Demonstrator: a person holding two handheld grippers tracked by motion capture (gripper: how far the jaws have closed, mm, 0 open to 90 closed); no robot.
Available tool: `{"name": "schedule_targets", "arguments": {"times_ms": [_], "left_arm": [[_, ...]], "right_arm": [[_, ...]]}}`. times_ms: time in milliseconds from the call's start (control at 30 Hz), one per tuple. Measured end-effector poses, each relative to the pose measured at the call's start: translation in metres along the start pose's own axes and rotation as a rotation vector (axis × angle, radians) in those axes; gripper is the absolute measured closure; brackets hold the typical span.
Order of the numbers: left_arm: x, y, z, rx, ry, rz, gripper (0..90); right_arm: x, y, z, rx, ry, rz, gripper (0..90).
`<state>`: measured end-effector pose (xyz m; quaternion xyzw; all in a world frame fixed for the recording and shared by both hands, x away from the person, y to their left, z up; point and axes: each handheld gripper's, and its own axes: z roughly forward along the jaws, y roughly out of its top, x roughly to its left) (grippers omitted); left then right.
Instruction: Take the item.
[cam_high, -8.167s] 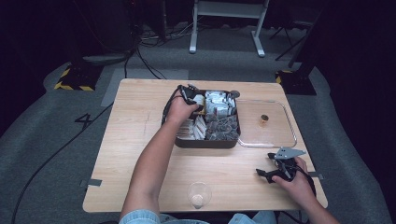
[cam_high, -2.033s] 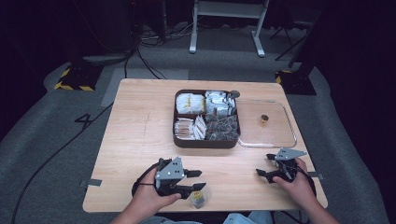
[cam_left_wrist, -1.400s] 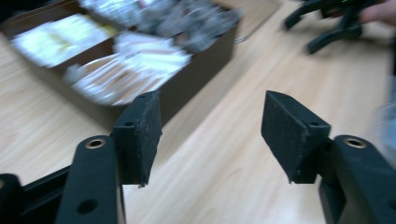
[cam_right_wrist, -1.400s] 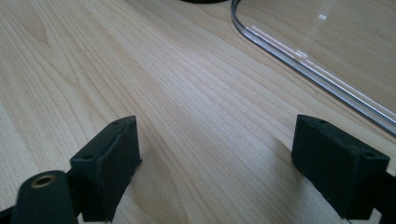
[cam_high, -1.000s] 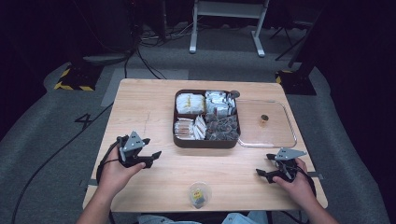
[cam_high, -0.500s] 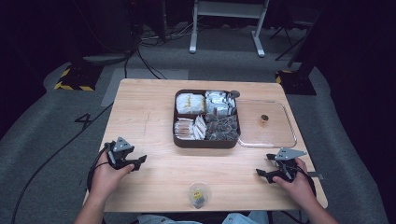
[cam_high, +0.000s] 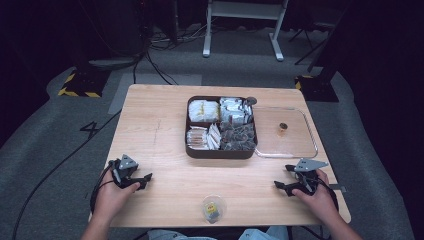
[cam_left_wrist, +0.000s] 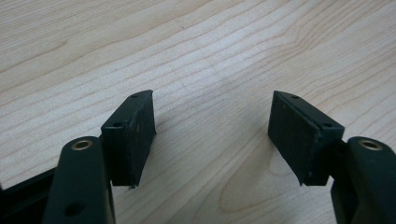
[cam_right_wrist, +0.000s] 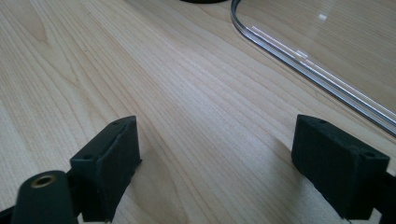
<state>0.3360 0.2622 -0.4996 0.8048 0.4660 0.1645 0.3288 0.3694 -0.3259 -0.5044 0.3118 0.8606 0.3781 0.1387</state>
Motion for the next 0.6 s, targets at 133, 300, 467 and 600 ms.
{"name": "schedule_targets", "arguments": {"times_ms": [133, 300, 467, 600], "left_arm": [[-0.0009, -0.0037, 0.0035, -0.018, 0.033, -0.007, 18.0], [-0.0021, -0.0035, 0.0038, -0.014, 0.044, -0.015, 15.8], [-0.0023, -0.0033, 0.0039, -0.013, 0.046, -0.016, 15.5], [-0.0028, -0.0035, 0.0037, -0.013, 0.050, -0.020, 15.4]], "right_arm": [[0.0001, 0.0000, 0.0000, 0.001, 0.001, 0.001, 15.4], [0.0002, 0.0000, 0.0000, 0.001, 0.001, 0.002, 15.4], [0.0001, 0.0000, 0.0000, 0.000, 0.000, 0.000, 15.4], [0.0002, 0.0000, -0.0001, 0.001, 0.000, 0.001, 15.4]]}}
